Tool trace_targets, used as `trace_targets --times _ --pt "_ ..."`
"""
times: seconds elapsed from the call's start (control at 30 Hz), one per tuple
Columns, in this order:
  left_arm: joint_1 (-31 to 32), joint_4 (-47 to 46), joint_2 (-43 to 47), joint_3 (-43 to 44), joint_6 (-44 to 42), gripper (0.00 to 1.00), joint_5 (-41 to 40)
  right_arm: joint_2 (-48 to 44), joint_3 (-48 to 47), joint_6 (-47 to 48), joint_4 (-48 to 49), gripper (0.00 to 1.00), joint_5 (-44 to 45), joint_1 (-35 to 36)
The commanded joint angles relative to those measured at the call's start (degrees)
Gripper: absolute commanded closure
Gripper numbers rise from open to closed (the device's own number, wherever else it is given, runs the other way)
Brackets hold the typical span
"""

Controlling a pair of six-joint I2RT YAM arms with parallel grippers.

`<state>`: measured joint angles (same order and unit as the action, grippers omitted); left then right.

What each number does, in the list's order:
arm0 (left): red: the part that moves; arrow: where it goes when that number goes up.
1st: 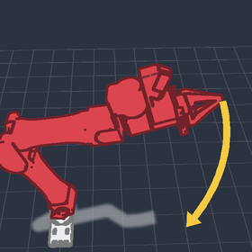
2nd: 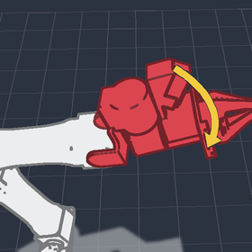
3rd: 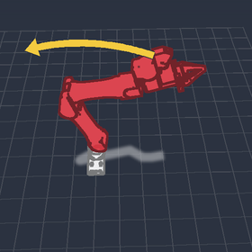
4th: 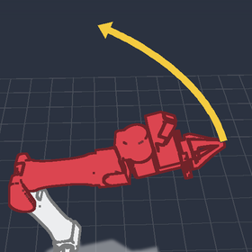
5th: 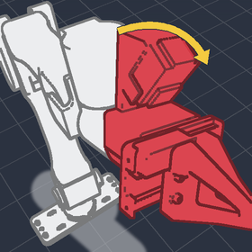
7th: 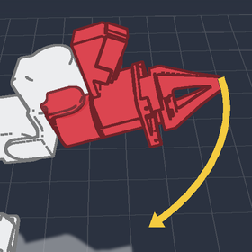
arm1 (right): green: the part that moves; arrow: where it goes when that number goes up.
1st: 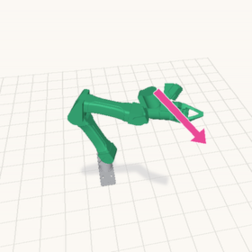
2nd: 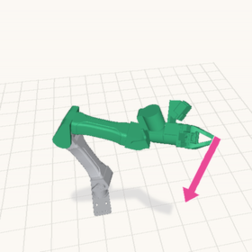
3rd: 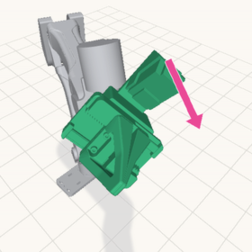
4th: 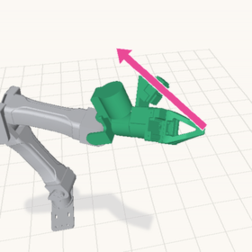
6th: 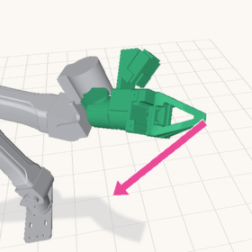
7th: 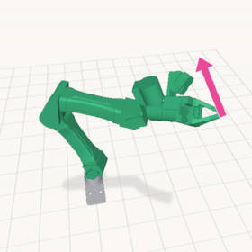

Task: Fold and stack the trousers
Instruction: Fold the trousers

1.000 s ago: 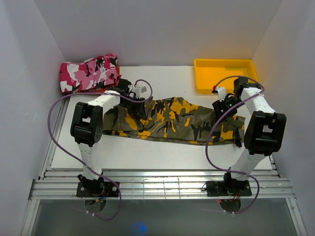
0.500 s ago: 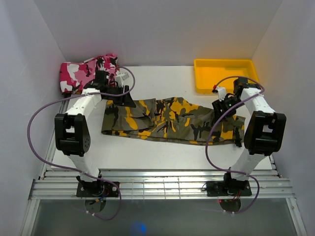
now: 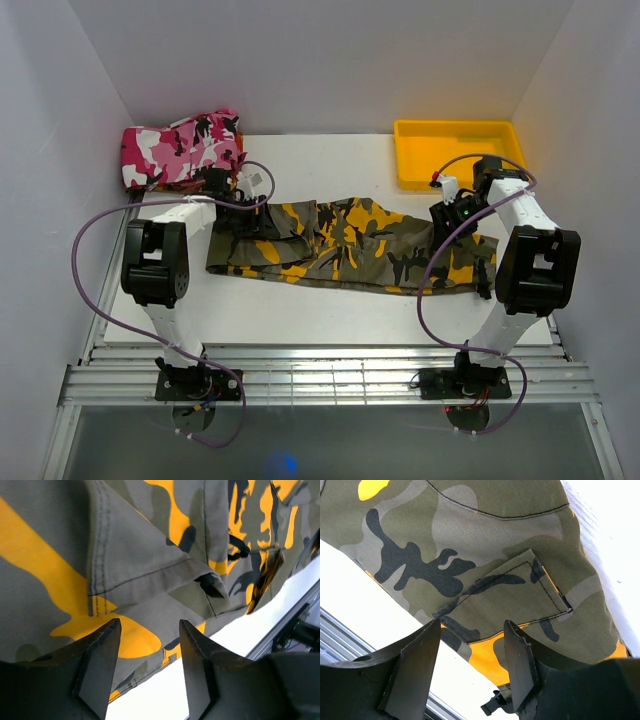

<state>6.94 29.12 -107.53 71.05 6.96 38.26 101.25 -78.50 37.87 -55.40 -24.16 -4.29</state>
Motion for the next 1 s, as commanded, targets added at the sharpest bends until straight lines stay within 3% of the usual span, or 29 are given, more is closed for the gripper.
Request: trace_targets --times 0.0,0.03,0.1,0.33,0.57,0.7,0.83,0.9,0.93,0.97 --pt "-0.2 -6.9 3.8 -2.0 4.8 0.34 -2.8 -1.7 0.2 0.4 0.1 0.41 -0.3 0.3" --pt "-0.2 -9.0 4.4 -3.6 5.3 0.27 -3.8 -1.8 0.3 0.5 0.2 0.4 -0.2 0.3" --pt "-0.2 -9.9 5.4 -4.6 6.4 0.25 -6.2 -1.8 0.3 0.6 0.0 0.4 -0.2 0.3" --pt "-0.3 -12.7 3.2 -4.0 8.0 0.28 -6.5 -1.7 0.0 1.0 -0.2 0.4 0.0 0.3" --pt "1.4 -15.1 -1.2 1.2 9.9 0.43 8.2 -1.6 0.3 1.2 -0.2 0.4 0.2 0.3" --pt "4.5 -19.3 -4.7 5.4 13.5 0.43 14.1 -1.1 -0.1 0.8 0.0 0.4 -0.1 0.3" --pt "6.9 -21.7 -8.5 12.2 17.2 0.34 19.6 -1.1 0.0 0.5 0.2 0.4 -0.2 0.3" --pt "7.8 -19.6 -7.7 13.2 14.2 0.33 17.3 -1.5 0.3 0.6 0.1 0.4 0.0 0.3" --pt "8.2 -13.6 -6.1 13.8 11.2 0.33 15.1 -1.8 0.6 0.7 0.2 0.4 0.2 0.3" --pt "9.3 -10.5 -5.1 14.6 3.7 0.37 8.0 -2.0 1.0 0.8 0.2 0.41 0.3 0.3"
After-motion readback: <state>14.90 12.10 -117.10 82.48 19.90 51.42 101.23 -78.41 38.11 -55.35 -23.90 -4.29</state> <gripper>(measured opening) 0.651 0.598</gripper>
